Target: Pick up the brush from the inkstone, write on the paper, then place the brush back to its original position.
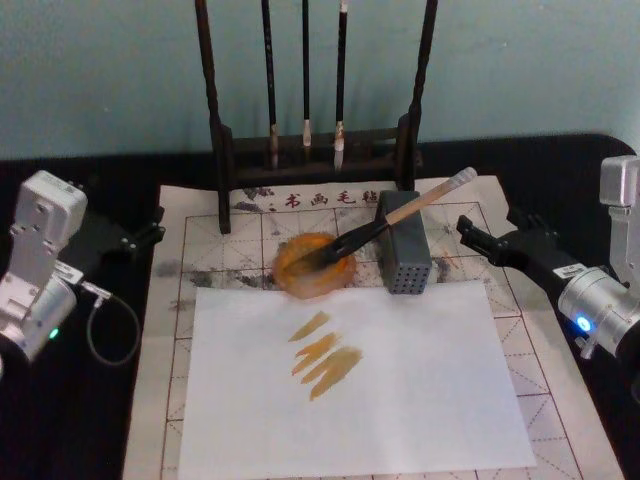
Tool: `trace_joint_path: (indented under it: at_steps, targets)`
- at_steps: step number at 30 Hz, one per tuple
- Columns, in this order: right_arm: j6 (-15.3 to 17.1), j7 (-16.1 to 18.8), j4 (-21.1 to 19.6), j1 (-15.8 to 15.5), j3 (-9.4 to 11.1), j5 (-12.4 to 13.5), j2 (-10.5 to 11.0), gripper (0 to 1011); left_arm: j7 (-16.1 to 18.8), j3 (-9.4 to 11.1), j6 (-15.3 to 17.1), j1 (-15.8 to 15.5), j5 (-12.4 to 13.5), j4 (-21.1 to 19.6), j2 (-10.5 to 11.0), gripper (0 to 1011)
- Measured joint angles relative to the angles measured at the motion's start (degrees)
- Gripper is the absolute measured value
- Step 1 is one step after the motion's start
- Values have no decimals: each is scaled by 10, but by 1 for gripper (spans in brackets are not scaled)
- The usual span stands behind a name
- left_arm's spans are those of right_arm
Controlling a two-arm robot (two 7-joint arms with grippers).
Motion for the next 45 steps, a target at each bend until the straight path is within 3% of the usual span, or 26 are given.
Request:
trace_joint_path:
  at_steps: [45]
  targets:
    - [0,0,0,0,0,0,0,1000,0,0,0,0,0,0,0,1001]
